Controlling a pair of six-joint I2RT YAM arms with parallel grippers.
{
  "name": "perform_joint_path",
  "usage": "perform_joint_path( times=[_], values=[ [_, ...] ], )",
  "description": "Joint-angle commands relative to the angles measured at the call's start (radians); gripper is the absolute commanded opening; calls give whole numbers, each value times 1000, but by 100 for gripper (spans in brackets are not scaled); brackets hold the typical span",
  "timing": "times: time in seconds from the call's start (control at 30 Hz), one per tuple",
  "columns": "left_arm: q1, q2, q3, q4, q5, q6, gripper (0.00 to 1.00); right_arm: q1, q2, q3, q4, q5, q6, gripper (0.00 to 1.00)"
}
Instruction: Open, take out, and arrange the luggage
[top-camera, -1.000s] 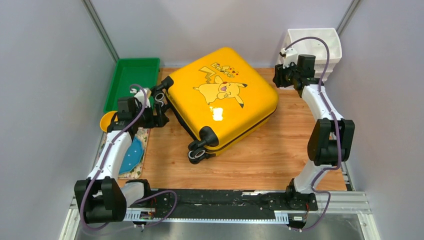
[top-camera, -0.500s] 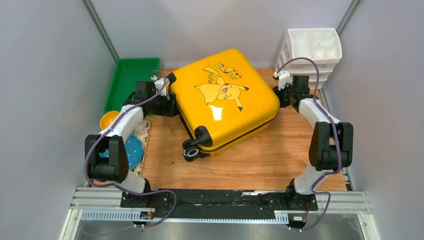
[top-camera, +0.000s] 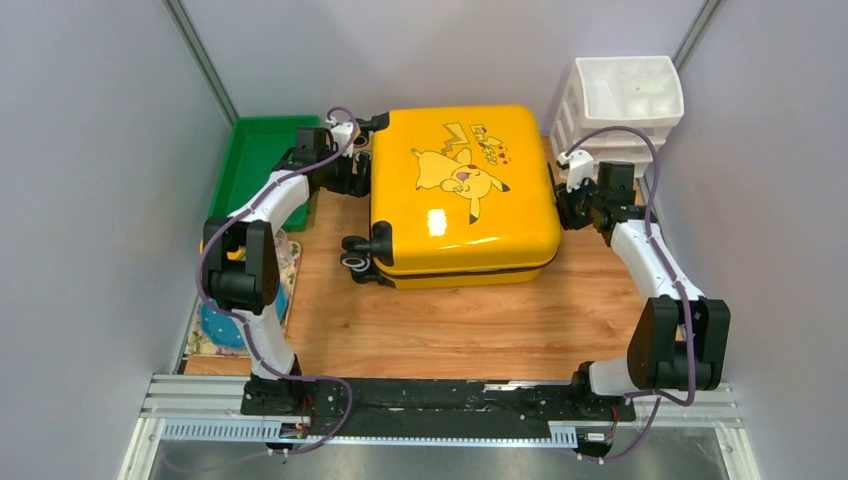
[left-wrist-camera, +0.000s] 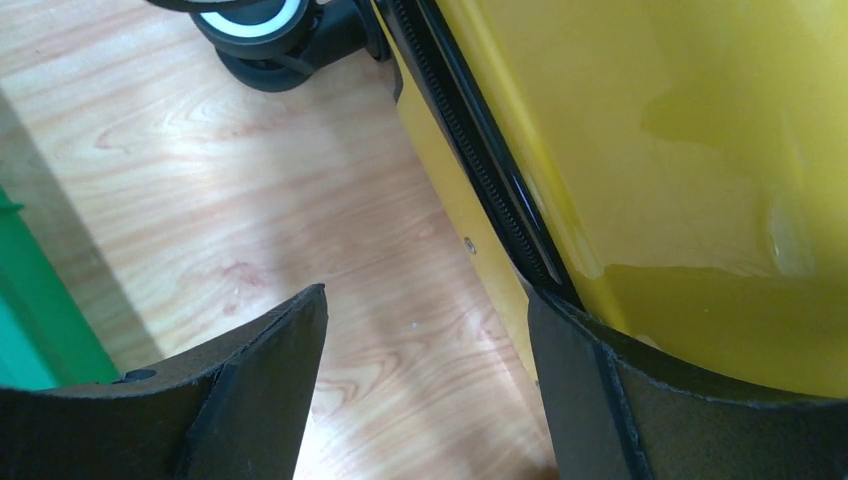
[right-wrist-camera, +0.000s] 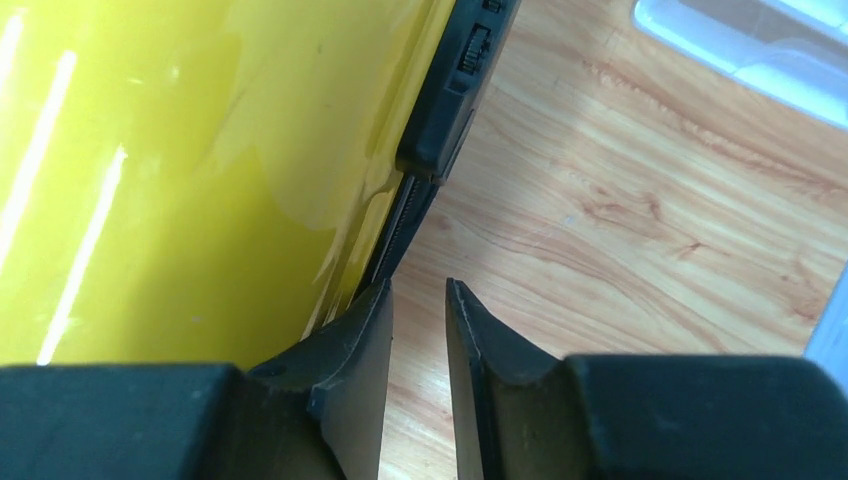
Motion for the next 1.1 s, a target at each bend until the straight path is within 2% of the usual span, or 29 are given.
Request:
perform_joint_path(
  times=[0.0, 0.13, 0.17, 0.33, 0.37, 0.4, 0.47, 0.5, 0.53, 0.57, 0.6, 0.67, 0.73, 0.77, 0.83, 0.93, 0.97, 1.07],
  values=[
    [-40, 30, 68, 122, 121, -12, 83, 36, 36, 26, -46, -70, 80, 31],
    [-23, 38, 108, 109, 153, 0, 84, 36, -7, 69, -74, -44, 86, 36],
    [-2, 35, 115, 99, 160, -8, 84, 0, -23, 88, -112, -47, 78, 38],
    [105, -85, 122, 89, 245, -62, 93, -94, -110, 214, -278, -102, 22, 59],
    [151, -109, 126, 72, 325, -51, 96, -140, -137, 242, -336, -124, 2, 63],
    [178, -155, 132, 47, 364, -14, 96, -159, -153, 283, -364, -142, -8, 69],
    [219, -233, 169, -112, 436, 91, 96, -195, -197, 322, -455, -185, -41, 73],
    [222, -262, 177, -179, 444, 223, 96, -199, -216, 341, -485, -196, -52, 76],
    [224, -298, 171, -323, 458, 298, 96, -199, -236, 340, -511, -223, -60, 77],
    [224, -369, 157, -389, 484, 364, 96, -199, -263, 334, -536, -243, -60, 78],
    [224, -407, 102, -445, 505, 467, 97, -199, -318, 314, -536, -269, -54, 80],
    [228, -504, 42, -603, 574, 564, 97, -199, -389, 248, -513, -366, -19, 87],
    [230, -566, -58, -698, 608, 667, 98, -199, -509, 140, -450, -429, 98, 98],
    [228, -613, -87, -726, 634, 701, 98, -199, -550, 107, -369, -449, 125, 100],
    [227, -641, -131, -811, 650, 800, 98, -196, -639, 47, -323, -539, 109, 99],
    [216, -646, -136, -931, 644, 917, 98, -151, -626, 55, -431, -576, 48, 93],
    [201, -643, -139, -945, 626, 943, 98, -130, -610, 75, -520, -573, 20, 92],
    [169, -648, -179, -901, 581, 949, 98, -84, -554, 63, -618, -500, 3, 89]
  ],
)
